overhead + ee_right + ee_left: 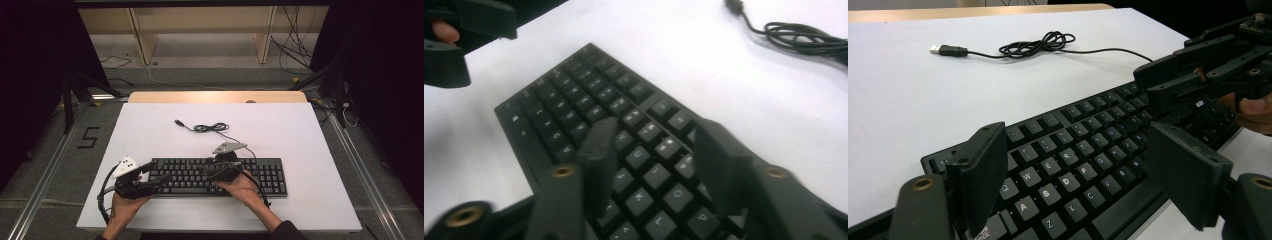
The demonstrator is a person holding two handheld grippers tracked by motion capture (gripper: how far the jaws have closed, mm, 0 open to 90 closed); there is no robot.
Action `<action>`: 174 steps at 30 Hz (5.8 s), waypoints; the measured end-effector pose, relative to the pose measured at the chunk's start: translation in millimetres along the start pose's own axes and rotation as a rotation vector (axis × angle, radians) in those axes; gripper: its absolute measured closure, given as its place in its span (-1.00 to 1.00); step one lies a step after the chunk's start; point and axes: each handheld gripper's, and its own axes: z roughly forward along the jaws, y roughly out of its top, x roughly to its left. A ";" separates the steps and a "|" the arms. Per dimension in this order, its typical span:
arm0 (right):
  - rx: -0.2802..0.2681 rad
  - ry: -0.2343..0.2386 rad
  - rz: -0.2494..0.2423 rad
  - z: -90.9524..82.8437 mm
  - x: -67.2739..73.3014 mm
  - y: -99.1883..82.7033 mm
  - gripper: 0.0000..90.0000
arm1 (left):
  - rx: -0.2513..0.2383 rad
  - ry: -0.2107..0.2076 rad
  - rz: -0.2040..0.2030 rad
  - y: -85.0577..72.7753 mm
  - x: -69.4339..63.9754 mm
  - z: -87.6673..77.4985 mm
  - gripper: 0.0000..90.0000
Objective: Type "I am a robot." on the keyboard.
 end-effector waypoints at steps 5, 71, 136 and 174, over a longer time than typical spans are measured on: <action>-0.021 -0.002 0.002 -5.4 -3.5 0.9 -0.01 | 0.002 0.000 0.000 -0.1 0.2 0.2 -0.45; 0.025 -0.014 -0.043 -2.4 1.9 -1.5 1.00 | 0.002 -0.002 0.002 -0.2 -0.9 0.5 -0.45; -0.061 -0.010 -0.006 -22.2 2.6 -9.1 -0.16 | 0.106 0.010 0.031 1.4 -3.7 22.0 0.49; -0.136 0.001 -0.001 -56.8 2.8 -27.3 -0.41 | 0.285 -0.024 0.071 12.7 -13.0 88.2 0.98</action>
